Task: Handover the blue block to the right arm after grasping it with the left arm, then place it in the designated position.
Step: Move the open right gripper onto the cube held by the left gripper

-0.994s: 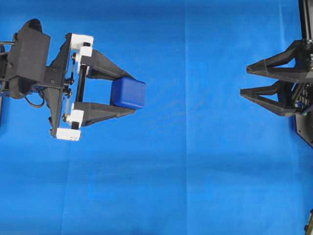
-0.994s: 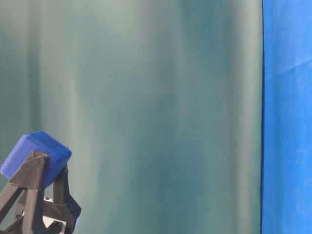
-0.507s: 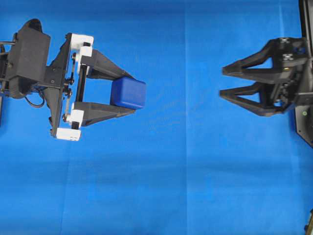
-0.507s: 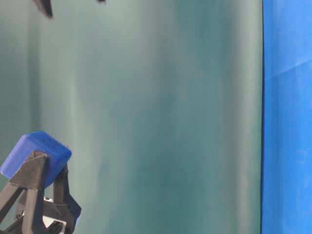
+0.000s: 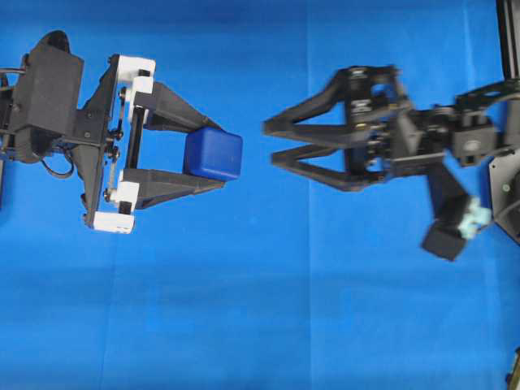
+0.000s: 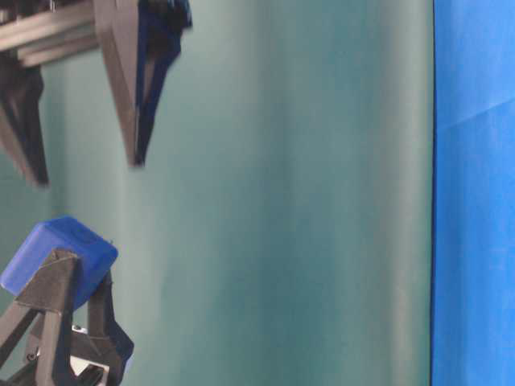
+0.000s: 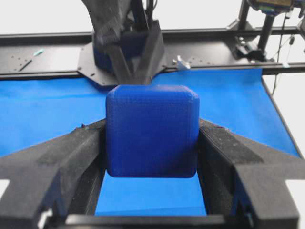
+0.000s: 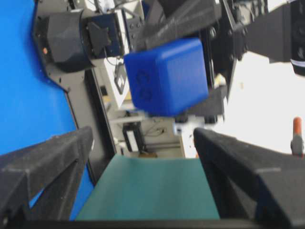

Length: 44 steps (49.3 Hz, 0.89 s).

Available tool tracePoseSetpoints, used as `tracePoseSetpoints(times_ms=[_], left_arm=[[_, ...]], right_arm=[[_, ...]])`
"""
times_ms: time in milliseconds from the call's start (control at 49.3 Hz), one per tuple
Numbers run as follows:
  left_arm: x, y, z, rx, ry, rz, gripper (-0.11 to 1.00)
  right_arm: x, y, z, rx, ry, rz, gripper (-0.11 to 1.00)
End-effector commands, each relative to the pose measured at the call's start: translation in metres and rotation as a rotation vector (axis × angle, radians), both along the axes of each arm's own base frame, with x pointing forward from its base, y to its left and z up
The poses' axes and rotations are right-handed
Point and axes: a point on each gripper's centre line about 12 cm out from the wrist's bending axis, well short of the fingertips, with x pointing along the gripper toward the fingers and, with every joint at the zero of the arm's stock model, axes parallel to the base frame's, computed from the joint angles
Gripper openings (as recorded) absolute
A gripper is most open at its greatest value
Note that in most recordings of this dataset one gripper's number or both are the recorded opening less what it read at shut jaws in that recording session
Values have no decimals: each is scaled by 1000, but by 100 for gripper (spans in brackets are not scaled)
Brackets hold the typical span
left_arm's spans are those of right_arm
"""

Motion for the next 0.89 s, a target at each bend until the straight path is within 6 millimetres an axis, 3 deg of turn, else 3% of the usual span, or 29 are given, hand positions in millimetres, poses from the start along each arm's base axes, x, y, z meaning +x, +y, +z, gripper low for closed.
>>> tracePoseSetpoints(times_ms=[0, 345, 872], left_arm=[[-9, 2, 20, -6, -64, 3, 48], [-9, 3, 20, -8, -64, 6, 48], [-9, 4, 20, -7, -61, 10, 49]], right_arm=[[12, 2, 16, -2, -45, 17, 94], [43, 10, 22, -43, -84, 80, 94], [55, 9, 24, -47, -88, 80, 94]])
